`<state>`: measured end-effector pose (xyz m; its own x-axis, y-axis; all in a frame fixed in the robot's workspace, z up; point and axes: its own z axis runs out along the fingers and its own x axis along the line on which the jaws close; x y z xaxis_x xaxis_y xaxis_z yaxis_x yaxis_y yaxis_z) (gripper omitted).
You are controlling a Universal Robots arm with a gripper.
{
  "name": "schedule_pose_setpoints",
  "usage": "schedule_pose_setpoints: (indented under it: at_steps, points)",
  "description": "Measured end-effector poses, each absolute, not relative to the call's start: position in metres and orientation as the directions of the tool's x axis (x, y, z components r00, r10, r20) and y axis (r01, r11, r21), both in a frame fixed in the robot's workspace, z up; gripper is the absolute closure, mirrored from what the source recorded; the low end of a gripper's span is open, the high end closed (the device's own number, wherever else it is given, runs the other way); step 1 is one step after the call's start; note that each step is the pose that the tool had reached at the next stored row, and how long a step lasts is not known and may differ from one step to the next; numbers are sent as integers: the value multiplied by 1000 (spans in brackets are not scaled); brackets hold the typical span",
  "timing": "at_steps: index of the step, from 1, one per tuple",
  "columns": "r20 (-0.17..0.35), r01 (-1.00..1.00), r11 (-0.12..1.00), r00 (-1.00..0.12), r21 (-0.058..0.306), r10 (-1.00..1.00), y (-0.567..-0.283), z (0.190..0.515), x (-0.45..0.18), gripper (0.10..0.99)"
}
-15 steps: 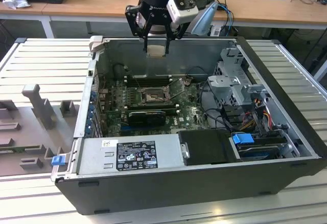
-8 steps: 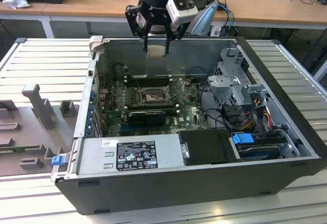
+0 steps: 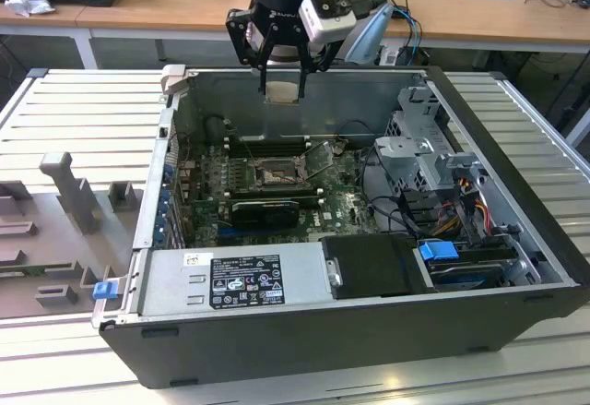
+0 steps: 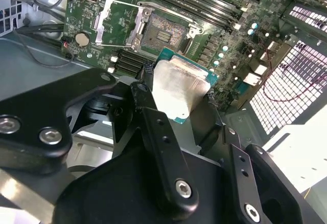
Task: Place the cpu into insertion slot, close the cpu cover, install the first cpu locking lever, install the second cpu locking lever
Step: 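Place the cpu into insertion slot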
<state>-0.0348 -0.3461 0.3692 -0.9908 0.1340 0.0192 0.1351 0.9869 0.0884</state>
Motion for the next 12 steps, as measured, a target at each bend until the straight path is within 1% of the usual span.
schedule_pose_setpoints:
  at_steps: [12]
  points:
    - [19, 155, 984, -988, 88, 154, -346, 369, -35, 557]
